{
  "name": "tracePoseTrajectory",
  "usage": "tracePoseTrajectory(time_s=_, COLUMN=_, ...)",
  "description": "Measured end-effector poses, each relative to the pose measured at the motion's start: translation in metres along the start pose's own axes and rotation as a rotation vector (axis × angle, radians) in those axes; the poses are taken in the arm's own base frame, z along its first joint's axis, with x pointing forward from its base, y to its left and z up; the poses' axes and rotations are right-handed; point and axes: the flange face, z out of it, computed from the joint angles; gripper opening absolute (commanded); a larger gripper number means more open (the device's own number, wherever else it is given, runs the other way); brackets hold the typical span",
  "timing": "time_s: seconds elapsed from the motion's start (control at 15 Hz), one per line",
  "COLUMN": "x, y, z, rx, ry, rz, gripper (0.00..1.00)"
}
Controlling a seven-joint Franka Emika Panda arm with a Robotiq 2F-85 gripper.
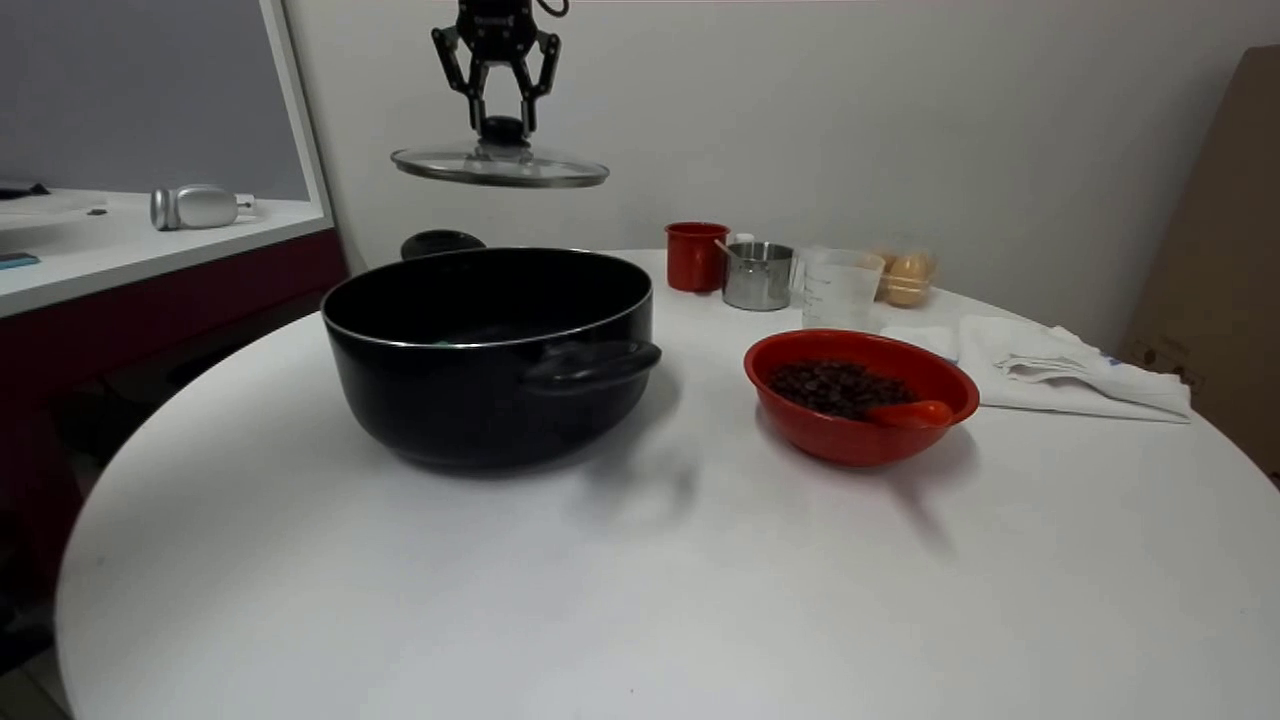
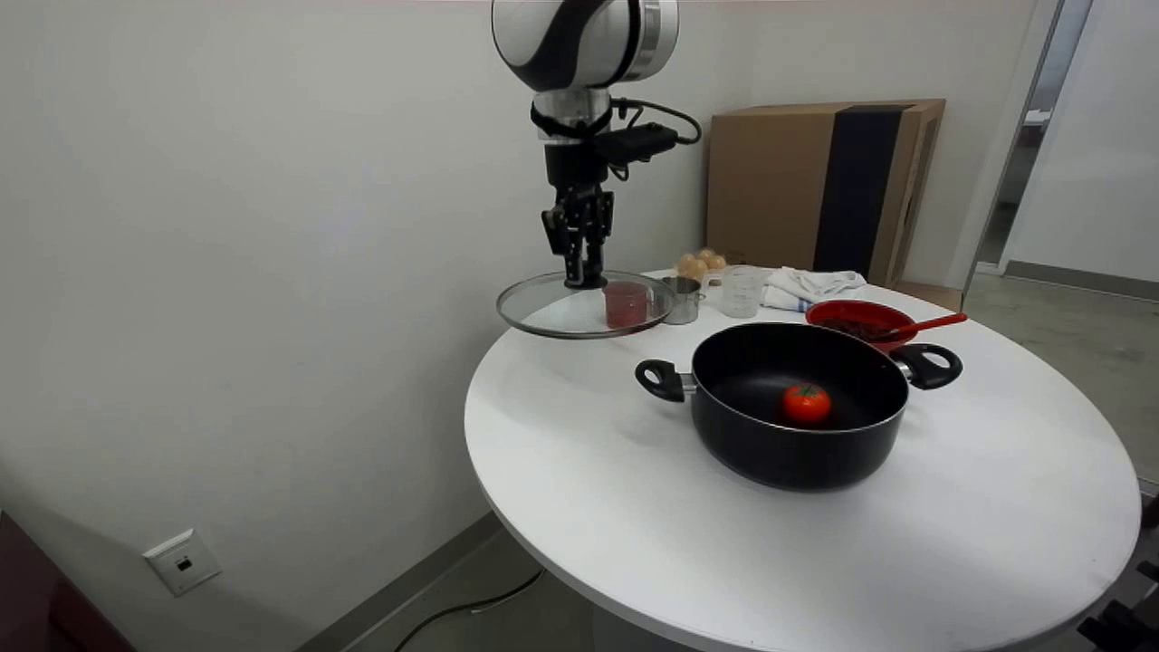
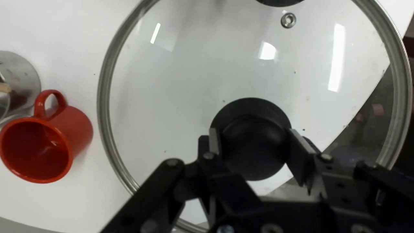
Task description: Remove the glass lid from the pot, take out the broccoli and orange from the pot and place them on the table
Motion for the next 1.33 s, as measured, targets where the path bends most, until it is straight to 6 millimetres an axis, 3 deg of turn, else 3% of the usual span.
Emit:
tracePoseTrajectory(time_s=0.27, x=0.001, y=-0.021, z=0.027, rx=-0.006, ry=-0.051, rz=-0.113, gripper=0.26)
tracePoseTrajectory(time_s=0.6, x=-0.001, y=-0.038, z=0.043, rx=0.000, ry=-0.086, rz=-0.211, gripper=0.26)
tracePoseTrajectory(time_s=0.93, x=0.001, y=-0.047, z=0.042, rx=0.010, ry=-0.084, rz=-0.284, gripper=0.26)
tracePoseTrajectory(time_s=1.33, x=-0.007, y=-0.093, z=0.031, rx=0.053, ry=-0.088, rz=-0.502, gripper=0.26)
